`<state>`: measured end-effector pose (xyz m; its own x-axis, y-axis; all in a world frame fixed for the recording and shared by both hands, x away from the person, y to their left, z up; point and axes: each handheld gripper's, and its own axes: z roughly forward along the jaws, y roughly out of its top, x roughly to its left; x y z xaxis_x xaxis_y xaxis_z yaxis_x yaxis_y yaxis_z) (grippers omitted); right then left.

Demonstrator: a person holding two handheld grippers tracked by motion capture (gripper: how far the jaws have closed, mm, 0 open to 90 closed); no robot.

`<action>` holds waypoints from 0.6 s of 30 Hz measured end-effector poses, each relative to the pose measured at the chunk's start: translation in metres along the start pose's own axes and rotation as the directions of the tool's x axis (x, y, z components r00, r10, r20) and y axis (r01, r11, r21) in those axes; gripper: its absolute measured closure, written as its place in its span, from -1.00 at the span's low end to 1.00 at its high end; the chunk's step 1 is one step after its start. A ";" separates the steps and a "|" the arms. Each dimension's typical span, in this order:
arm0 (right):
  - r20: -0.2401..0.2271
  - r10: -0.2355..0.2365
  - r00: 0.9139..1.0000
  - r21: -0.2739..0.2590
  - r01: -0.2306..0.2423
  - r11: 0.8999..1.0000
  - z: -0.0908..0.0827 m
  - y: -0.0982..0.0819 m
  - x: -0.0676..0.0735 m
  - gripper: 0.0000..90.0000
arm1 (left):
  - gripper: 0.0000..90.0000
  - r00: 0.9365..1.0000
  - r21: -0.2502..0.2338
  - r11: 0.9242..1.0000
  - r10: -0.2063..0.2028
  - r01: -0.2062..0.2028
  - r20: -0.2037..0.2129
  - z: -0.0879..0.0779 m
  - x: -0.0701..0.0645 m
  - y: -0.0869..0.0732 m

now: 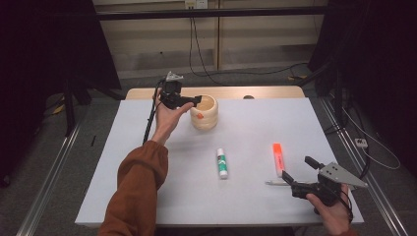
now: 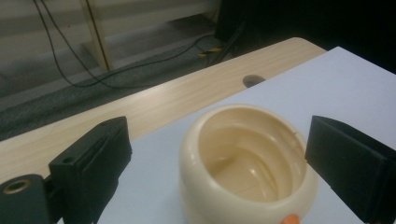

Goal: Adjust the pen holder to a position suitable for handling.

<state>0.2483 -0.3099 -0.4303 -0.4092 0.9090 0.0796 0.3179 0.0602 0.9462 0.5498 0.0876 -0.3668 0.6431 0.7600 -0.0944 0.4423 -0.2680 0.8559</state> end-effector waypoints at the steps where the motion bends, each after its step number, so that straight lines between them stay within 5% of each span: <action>1: 0.000 -0.001 1.000 -0.001 0.001 1.000 0.000 0.000 0.000 -0.91 | -0.83 1.000 0.007 1.000 0.027 -0.027 -0.014 0.001 -0.001 0.001; 12: -0.002 -0.006 1.000 0.001 0.006 1.000 -0.001 0.000 0.000 -0.91 | -0.77 0.998 0.044 0.999 0.032 -0.030 -0.046 0.022 0.007 0.004; 18: 0.000 0.003 1.000 0.002 -0.003 1.000 0.000 0.000 0.000 -0.91 | -0.60 0.995 0.100 0.992 0.085 -0.080 -0.048 0.033 0.008 0.006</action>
<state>0.2480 -0.3102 -0.4303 -0.4082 0.9091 0.0828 0.3207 0.0578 0.9454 0.5781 0.0730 -0.3792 0.6477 0.7619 0.0031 0.4496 -0.3855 0.8057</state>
